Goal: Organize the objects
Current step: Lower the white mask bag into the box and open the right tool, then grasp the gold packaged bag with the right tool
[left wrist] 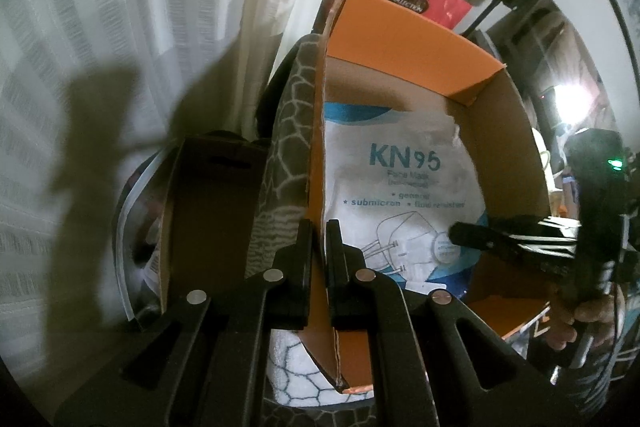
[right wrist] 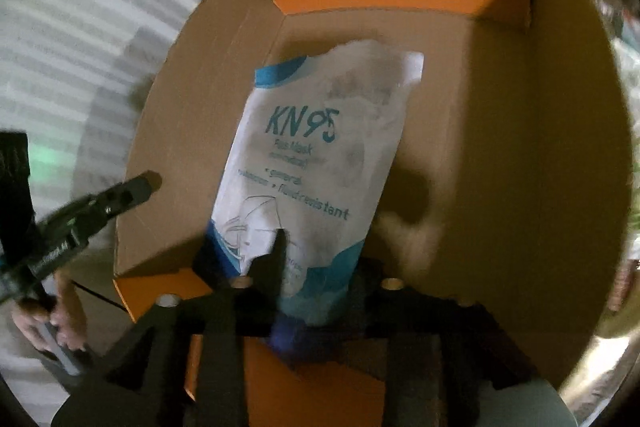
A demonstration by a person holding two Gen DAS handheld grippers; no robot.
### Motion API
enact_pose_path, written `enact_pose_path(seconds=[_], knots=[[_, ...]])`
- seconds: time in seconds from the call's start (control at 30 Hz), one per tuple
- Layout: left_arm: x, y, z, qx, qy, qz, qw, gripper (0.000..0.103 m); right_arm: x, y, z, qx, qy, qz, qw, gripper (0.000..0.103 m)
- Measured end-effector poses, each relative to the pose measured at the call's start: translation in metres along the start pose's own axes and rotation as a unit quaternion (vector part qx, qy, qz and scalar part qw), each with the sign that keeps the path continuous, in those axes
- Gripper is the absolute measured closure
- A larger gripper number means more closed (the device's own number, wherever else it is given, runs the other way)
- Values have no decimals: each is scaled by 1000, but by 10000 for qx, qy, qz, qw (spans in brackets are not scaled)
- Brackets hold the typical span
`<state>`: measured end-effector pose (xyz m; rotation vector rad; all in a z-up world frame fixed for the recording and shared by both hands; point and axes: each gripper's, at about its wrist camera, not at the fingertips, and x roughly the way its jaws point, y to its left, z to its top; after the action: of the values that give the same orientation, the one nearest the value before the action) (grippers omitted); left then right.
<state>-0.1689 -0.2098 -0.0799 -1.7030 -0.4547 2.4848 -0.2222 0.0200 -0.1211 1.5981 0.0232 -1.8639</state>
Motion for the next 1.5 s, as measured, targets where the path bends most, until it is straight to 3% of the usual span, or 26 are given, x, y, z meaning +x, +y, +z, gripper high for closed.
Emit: enact_pose_path(seconds=[0.03,0.07,0.37,0.7,0.9,0.97,1.5], knots=[[0,-1,0,-2,0,7,10000,98,-5,1,-2,-72,-45,-33,10000,46],[0,-1,0,-5,3,9,10000,98,-13,2,-3,-145,-102,-64,9998,43],[0,-2,1,-13,-3,16,10000,98,-78,-20,-18,-271,-712,-26,9971,34],[0,-2,1,-1,-10,49,10000,98,-135,-61,-46,30,-1378,-598,9887,16],[0,-2,1,-24,-10,37,10000,98,-144,-89,-61,290,-1507,-867,9843,9],[0,-2,1,-22,-11,44,10000,98,-145,-94,-66,351,-1564,-959,9824,0],[0,-3,0,-19,-14,61,10000,98,-107,-104,-111,523,-1471,-1583,9750,0]])
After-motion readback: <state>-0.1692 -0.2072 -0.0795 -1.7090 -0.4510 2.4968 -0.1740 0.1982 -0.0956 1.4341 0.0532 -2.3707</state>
